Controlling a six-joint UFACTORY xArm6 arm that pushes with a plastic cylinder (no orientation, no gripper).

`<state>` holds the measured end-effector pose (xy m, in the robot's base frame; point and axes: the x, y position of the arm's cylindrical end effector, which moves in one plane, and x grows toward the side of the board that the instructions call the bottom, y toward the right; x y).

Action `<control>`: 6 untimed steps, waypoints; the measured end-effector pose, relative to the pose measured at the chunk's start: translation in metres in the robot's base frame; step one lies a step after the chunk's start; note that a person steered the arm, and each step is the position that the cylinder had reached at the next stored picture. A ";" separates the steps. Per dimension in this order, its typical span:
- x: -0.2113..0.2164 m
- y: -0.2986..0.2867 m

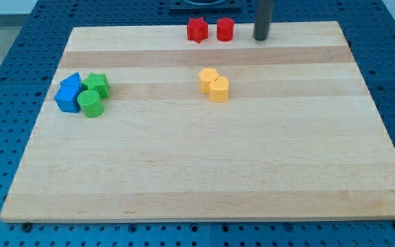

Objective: Move the red circle to the right of the red star

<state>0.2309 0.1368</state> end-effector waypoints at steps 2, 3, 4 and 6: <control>-0.038 0.002; -0.038 -0.016; -0.038 -0.031; -0.038 -0.067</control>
<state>0.1933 0.0698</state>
